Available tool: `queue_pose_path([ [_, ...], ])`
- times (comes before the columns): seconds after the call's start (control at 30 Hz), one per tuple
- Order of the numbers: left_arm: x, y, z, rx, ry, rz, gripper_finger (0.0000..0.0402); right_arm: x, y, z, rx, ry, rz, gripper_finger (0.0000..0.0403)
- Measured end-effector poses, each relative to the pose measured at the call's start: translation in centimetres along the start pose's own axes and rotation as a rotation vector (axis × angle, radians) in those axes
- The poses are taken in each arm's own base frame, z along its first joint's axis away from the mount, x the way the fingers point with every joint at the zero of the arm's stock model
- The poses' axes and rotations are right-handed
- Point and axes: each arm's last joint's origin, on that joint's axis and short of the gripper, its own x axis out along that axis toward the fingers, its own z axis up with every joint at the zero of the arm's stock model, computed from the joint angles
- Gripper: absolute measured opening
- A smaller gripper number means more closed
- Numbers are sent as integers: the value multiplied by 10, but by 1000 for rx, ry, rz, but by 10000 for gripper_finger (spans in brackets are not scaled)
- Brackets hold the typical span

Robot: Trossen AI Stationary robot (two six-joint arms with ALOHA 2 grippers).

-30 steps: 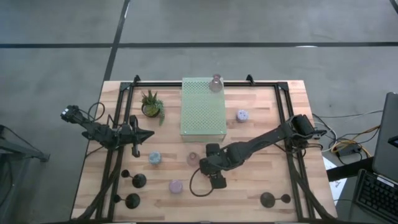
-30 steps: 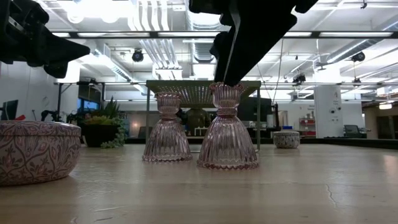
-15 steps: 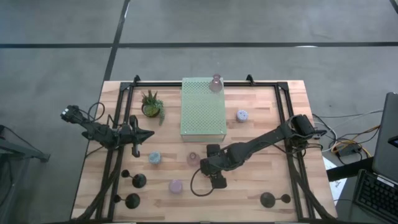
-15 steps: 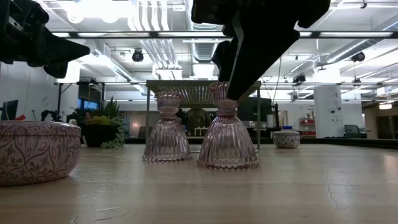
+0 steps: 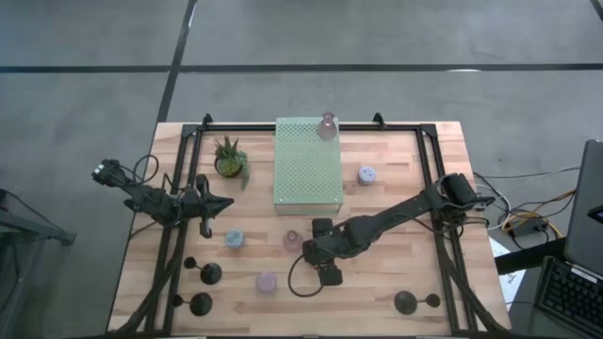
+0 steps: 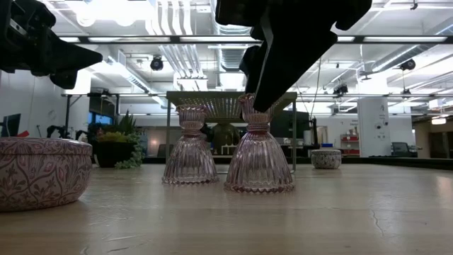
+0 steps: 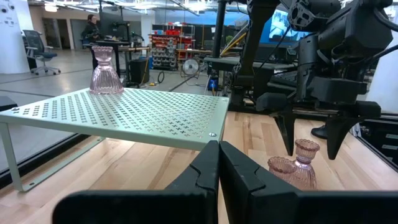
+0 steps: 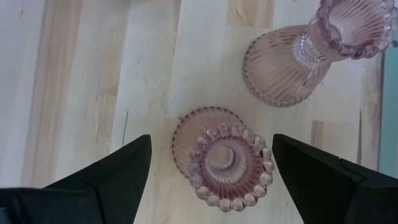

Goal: Pick & Place candle stick holders
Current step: Put the bottom pink glass candle holder on the shelf aligned with the other pink glass candle holder

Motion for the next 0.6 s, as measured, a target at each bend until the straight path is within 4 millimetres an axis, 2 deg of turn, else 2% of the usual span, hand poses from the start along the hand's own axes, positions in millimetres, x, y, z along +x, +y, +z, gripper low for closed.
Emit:
queue_pose_path([
  [0.4, 0, 0, 0, 0, 0, 0, 14, 0, 0, 0, 8, 0, 2, 322],
  [0.6, 0, 0, 0, 0, 0, 0, 14, 0, 0, 0, 10, 0, 2, 275],
])
